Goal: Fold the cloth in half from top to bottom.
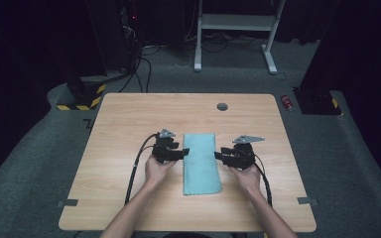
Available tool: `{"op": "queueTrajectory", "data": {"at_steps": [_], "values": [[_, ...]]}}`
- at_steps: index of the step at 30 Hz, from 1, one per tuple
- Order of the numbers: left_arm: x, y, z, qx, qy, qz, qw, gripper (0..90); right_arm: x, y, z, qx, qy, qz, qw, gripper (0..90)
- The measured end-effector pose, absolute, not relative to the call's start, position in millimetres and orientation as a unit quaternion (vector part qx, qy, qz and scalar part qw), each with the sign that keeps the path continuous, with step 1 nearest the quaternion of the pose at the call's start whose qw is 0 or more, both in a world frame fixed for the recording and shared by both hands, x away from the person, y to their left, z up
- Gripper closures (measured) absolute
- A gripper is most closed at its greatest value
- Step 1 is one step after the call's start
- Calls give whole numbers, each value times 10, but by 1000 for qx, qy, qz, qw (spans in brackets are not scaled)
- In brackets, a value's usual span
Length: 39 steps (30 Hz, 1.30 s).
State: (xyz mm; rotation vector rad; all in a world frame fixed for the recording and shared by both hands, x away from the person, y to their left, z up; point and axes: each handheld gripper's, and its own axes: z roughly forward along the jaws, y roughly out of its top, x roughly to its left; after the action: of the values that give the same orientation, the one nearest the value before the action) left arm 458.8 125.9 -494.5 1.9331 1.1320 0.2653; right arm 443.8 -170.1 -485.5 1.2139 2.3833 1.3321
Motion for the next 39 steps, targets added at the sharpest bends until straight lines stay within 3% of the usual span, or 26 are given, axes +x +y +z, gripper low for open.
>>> {"op": "queueTrajectory", "data": {"at_steps": [11,17,29,39], "values": [[4703,1370,-5025,765,469,118,426,464,4626,-1720,-4813,406,800,433,91,583],[4820,1273,-4943,788,455,112,400,446,4715,-1721,-4783,407,797,431,118,570],[5096,1221,-4899,776,481,119,390,439,4994,-1638,-4705,430,796,415,97,566],[5273,1128,-5040,772,510,110,364,453,5265,-1515,-4829,466,789,390,90,628]]}}
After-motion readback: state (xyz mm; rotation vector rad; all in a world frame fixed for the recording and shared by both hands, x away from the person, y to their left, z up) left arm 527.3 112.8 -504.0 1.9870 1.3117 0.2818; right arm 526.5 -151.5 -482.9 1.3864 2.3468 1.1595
